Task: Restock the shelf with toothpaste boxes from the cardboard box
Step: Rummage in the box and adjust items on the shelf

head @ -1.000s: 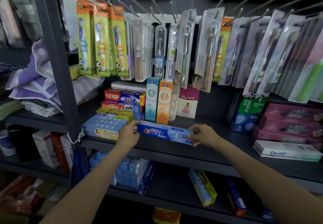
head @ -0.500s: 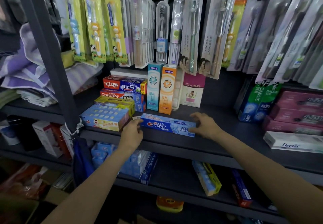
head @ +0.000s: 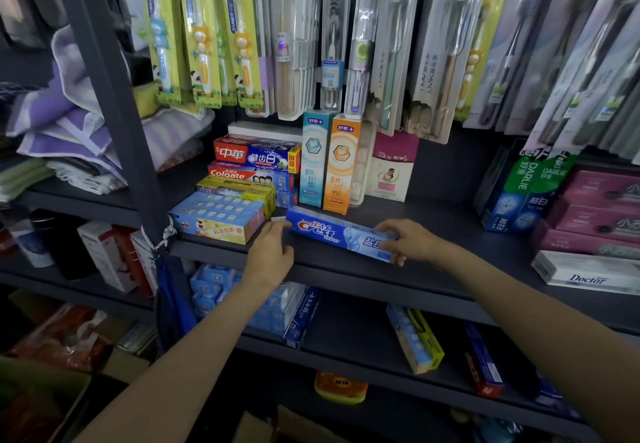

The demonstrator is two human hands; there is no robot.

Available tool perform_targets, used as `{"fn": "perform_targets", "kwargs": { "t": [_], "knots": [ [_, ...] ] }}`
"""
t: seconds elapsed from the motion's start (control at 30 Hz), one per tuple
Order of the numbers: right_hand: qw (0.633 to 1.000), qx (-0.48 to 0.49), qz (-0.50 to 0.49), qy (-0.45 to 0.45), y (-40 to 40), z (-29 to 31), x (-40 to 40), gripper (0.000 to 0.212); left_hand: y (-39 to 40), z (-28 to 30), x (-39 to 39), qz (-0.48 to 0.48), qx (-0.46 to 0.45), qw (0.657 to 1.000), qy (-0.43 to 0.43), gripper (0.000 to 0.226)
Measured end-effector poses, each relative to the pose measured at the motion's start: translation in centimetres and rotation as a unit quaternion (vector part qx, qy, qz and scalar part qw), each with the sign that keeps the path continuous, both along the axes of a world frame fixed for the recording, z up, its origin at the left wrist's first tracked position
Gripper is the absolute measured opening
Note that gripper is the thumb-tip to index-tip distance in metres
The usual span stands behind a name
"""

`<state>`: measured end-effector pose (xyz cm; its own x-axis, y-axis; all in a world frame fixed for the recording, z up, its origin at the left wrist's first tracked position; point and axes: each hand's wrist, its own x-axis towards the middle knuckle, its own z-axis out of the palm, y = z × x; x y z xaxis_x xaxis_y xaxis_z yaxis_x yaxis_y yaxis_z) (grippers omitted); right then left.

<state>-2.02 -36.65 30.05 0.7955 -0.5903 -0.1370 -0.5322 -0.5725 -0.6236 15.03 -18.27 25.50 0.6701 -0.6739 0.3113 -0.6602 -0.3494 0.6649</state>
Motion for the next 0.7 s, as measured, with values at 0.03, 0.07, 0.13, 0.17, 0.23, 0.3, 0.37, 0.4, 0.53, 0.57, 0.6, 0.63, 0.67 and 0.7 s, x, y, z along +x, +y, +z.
{"fn": "perform_targets", "kwargs": {
  "t": [0.03,0.07,0.13,0.17,0.23,0.3,0.37,0.4,0.53,0.57,0.6,0.63,0.67,0.7],
  "knots": [
    [1.000,0.017,0.000,-0.008,0.0,0.0,-0.1,0.038,0.1,0.1,0.1,0.003,-0.002,1.000,0.000,0.044],
    [0.999,0.032,0.000,-0.016,-0.1,0.1,-0.1,0.038,0.2,0.2,0.2,0.005,-0.005,1.000,0.001,0.044],
    [0.998,0.055,0.000,-0.030,0.0,0.2,-0.1,0.038,0.4,0.3,0.4,0.008,-0.007,1.000,-0.002,0.044],
    [0.998,0.060,0.001,-0.034,0.0,0.3,-0.1,0.038,0.5,0.3,0.6,0.009,-0.007,1.000,-0.006,0.044],
    [0.997,0.062,0.003,-0.036,0.1,0.5,0.1,0.037,0.7,0.2,1.0,0.008,-0.007,1.000,-0.009,0.043],
    [0.997,0.064,0.007,-0.039,0.2,0.6,0.2,0.036,0.8,0.1,1.4,0.010,-0.013,1.000,-0.008,0.043],
    [0.997,0.066,0.008,-0.044,0.3,0.7,0.5,0.036,1.0,0.1,1.5,0.013,-0.020,1.000,-0.013,0.043],
    [0.997,0.067,0.008,-0.046,0.4,0.8,0.6,0.036,1.0,0.2,1.5,0.013,-0.023,0.999,-0.018,0.044],
    [0.996,0.072,0.013,-0.052,0.9,0.7,1.4,0.037,1.3,0.3,1.5,0.015,-0.036,0.999,-0.036,0.047],
    [0.996,0.072,0.016,-0.053,1.0,0.7,1.6,0.037,1.3,0.3,1.5,0.016,-0.036,0.998,-0.039,0.048],
    [0.996,0.072,0.020,-0.053,1.0,0.7,1.8,0.037,1.3,0.3,1.5,0.015,-0.035,0.998,-0.041,0.048],
    [0.996,0.073,0.023,-0.053,1.1,0.8,1.9,0.037,1.3,0.4,1.5,0.015,-0.034,0.998,-0.042,0.049],
    [0.995,0.075,0.025,-0.053,1.2,0.8,2.0,0.038,1.3,0.5,1.5,0.014,-0.035,0.998,-0.042,0.049],
    [0.995,0.078,0.025,-0.055,1.3,0.9,2.1,0.038,1.3,0.6,1.4,0.013,-0.038,0.998,-0.042,0.050]
  ]
}}
